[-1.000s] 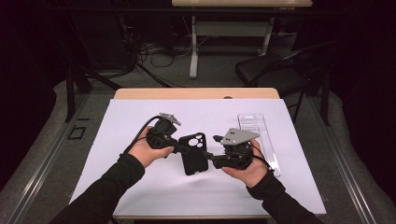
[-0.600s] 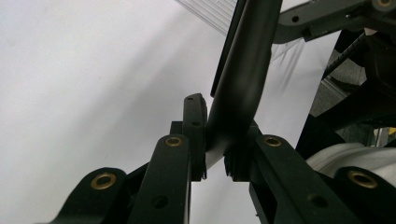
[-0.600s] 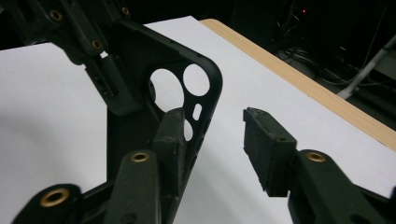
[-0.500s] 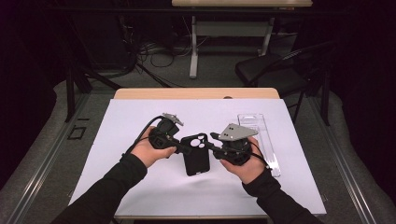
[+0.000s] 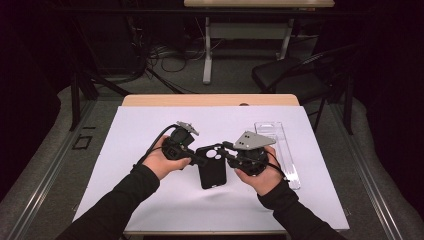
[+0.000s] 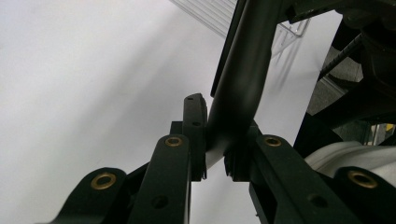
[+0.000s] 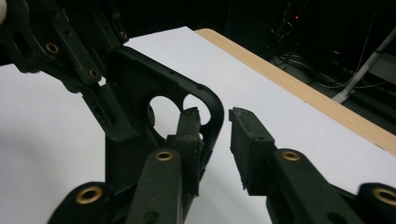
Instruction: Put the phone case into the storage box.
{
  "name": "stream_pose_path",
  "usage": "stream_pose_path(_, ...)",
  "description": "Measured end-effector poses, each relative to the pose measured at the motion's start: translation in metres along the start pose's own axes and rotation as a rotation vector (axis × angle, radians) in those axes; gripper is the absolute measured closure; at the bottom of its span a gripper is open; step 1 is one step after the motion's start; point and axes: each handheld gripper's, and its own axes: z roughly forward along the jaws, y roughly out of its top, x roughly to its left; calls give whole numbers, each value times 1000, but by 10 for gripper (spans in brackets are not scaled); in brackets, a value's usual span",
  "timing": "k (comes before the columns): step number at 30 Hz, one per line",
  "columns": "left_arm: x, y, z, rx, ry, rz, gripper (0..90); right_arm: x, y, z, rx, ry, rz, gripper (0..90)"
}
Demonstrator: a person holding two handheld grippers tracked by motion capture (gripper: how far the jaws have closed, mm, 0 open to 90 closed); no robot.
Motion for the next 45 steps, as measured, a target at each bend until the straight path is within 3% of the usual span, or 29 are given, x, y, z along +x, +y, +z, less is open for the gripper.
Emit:
stream_pose_path(22,-1,1,5,5,-7,3,815,-1,2,-3,19,6,123,834)
stream_pose_path(36,0,1,5,2,-6,7,814,0,3,-4,25,-15,140,839)
stream_pose_path(45,0,2,8,1,-3,9,813,0,2,-4,32,-26,178,843)
